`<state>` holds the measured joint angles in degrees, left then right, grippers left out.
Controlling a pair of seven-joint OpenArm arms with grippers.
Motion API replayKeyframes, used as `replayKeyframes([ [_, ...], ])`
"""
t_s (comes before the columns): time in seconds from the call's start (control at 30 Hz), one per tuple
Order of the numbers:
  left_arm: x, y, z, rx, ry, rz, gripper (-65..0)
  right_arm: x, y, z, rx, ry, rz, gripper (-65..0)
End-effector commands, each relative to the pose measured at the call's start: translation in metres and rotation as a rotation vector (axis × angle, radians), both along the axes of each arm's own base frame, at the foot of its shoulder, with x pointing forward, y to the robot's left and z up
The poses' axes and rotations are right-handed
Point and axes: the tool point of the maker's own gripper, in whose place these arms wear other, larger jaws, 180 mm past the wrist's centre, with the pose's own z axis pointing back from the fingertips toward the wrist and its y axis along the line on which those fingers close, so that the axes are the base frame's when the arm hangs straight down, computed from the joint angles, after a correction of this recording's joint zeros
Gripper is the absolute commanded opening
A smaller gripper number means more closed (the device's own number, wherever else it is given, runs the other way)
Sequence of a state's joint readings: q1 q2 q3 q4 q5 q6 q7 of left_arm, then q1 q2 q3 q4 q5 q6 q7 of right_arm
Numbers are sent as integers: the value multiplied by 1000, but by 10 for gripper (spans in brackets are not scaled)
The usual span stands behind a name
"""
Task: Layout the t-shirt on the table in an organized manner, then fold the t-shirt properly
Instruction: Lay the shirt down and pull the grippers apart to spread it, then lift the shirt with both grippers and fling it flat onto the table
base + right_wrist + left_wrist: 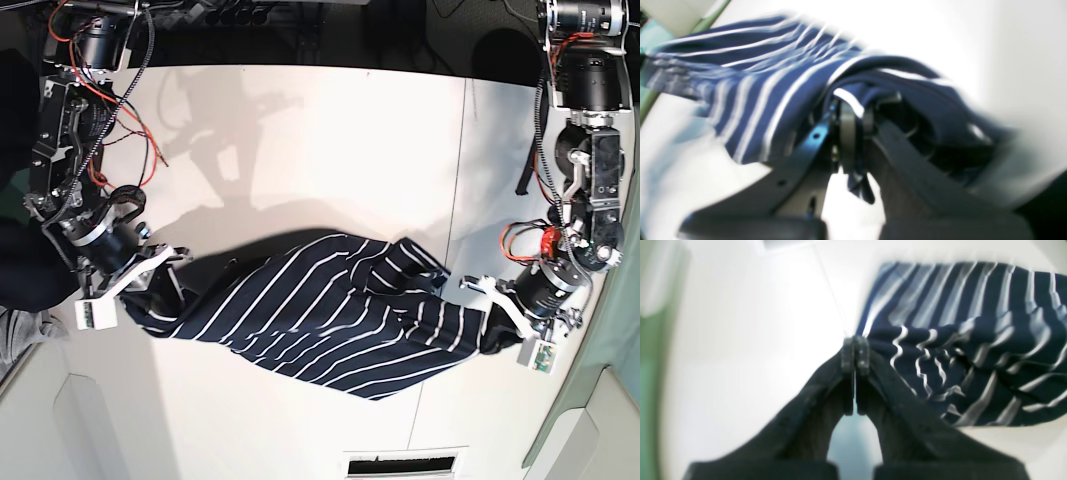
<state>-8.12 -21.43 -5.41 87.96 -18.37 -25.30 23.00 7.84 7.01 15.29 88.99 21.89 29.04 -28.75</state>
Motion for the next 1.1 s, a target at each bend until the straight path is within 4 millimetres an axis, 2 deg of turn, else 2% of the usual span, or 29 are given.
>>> replayKeyframes([
  [0.0,7,13,39,25,-100,7,-650,12,-2,39,2,-121,9,-650],
  [0.1,2,33,90,88,-190,7,-650,19,-15,71,-62,-202,8,-650],
  [0.27,-14,52,153,149,-255,51,-650,33,-41,101,-68,-252,-38,-650],
  [0.37,-23,56,174,197,-278,61,-650,35,-49,113,-17,-271,-59,-650],
  [0.47,-23,55,176,200,-285,59,-650,34,-53,110,-24,-263,-70,-650],
  [0.57,-17,45,152,167,-247,7,-650,37,-58,91,-51,-208,-83,-650],
  [0.63,-10,36,124,113,-206,-35,-650,40,-62,73,-38,-163,-94,-650],
  [0.7,-3,26,86,42,-145,-65,-650,44,-66,53,-9,-119,-111,-650],
  [0.73,-1,21,63,10,-94,-72,-580,45,-68,42,10,-100,-121,-605],
  [0.8,-4,13,13,-38,50,-65,-406,44,-70,18,46,-45,-136,-353],
  [0.83,-9,8,-8,-59,125,-69,-358,42,-70,6,63,-14,-140,-253],
  [0.87,-14,0,-24,-79,185,-90,-351,40,-70,-3,77,13,-143,-194],
  [0.93,-23,-18,-36,-126,233,-157,-351,35,-66,-17,106,62,-138,-199],
  [1.0,-27,-26,-29,-181,216,-191,-351,28,-55,-23,152,97,-120,-199],
  [1.07,-28,-24,-23,-209,204,-191,-351,19,-39,-27,205,127,-82,-199],
])
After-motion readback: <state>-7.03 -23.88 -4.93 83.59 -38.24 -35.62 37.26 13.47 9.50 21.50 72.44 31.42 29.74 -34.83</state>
